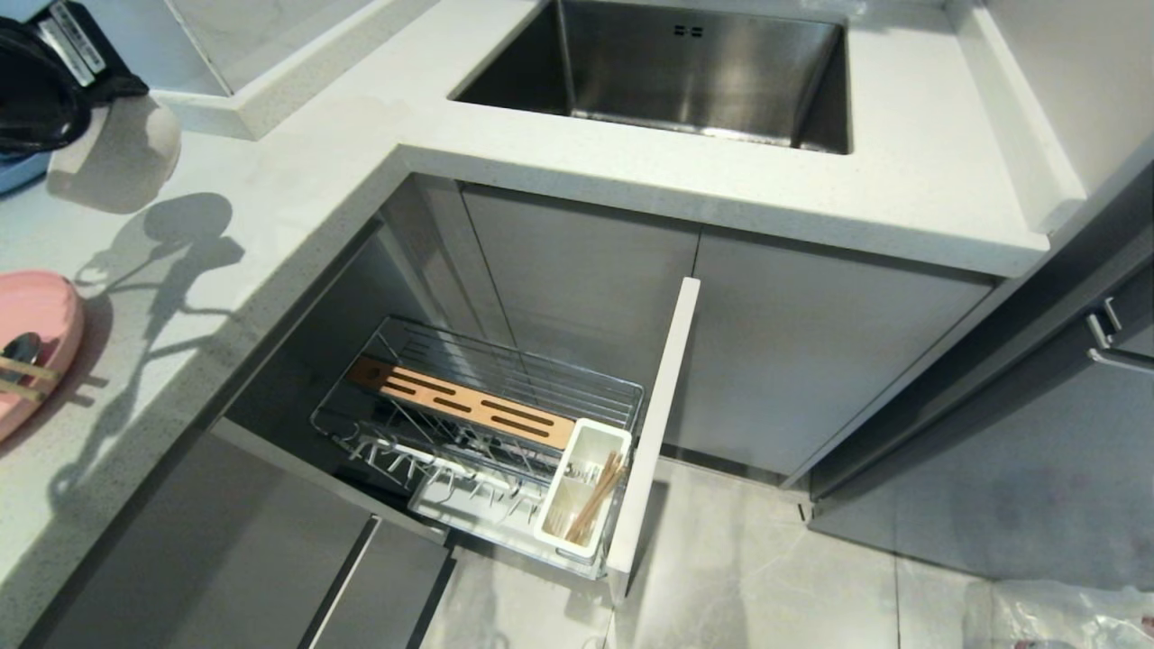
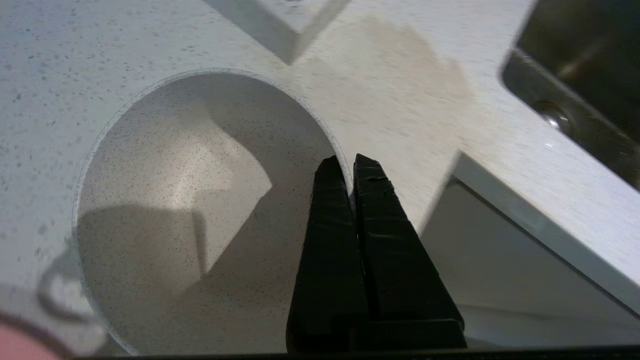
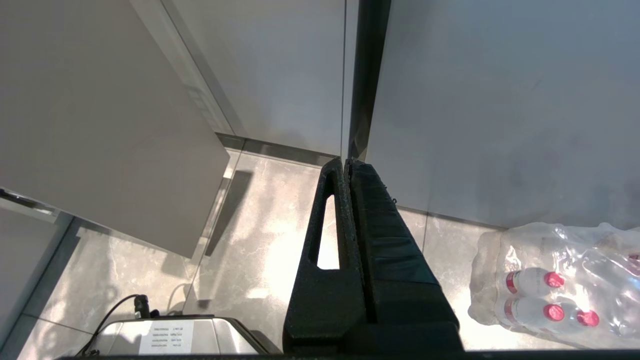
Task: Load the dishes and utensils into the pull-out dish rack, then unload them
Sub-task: Pick up the bowl and place it in the cupboard
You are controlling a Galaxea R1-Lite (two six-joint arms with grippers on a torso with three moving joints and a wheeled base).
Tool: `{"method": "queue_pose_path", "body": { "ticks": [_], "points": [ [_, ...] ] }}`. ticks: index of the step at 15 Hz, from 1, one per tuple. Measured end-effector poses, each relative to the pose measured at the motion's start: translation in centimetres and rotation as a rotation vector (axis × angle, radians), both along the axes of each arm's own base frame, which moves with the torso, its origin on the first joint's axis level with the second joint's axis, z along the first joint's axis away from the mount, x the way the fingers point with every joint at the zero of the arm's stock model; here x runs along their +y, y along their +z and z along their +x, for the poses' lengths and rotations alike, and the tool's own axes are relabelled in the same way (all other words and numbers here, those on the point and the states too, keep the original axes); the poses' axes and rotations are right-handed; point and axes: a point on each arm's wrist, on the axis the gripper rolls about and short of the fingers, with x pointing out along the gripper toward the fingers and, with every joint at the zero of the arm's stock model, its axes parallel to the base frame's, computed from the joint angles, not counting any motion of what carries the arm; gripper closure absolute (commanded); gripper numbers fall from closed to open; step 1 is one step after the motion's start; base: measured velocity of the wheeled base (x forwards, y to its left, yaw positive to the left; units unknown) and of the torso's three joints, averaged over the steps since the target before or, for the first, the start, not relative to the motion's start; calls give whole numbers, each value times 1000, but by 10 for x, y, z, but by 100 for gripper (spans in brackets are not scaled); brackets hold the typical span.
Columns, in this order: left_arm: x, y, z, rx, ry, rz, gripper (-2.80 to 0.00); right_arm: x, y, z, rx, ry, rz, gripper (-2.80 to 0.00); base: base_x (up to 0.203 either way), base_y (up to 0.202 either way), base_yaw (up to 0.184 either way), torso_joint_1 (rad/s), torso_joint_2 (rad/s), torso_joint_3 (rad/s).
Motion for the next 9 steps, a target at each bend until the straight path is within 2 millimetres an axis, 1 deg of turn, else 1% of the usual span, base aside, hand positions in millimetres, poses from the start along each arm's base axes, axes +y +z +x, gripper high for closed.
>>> {"method": "queue_pose_path", "body": {
  "ticks": [2,3,5,7,9],
  "points": [
    [-20,8,-32,-38,-63,4,0,0,0,0,0,0,0,0,0,0,0,0,0,0],
    [-32,7,-45,-65,-113,6,0,0,0,0,0,0,0,0,0,0,0,0,0,0],
    [-60,1,-72,-148,-255,16,0,0,0,0,0,0,0,0,0,0,0,0,0,0],
    [-86,-4,-104,-262,-434,17,0,0,0,0,0,0,0,0,0,0,0,0,0,0],
    [-102,-22,-130,-275,-585,7,0,0,0,0,0,0,0,0,0,0,0,0,0,0]
  ]
}}
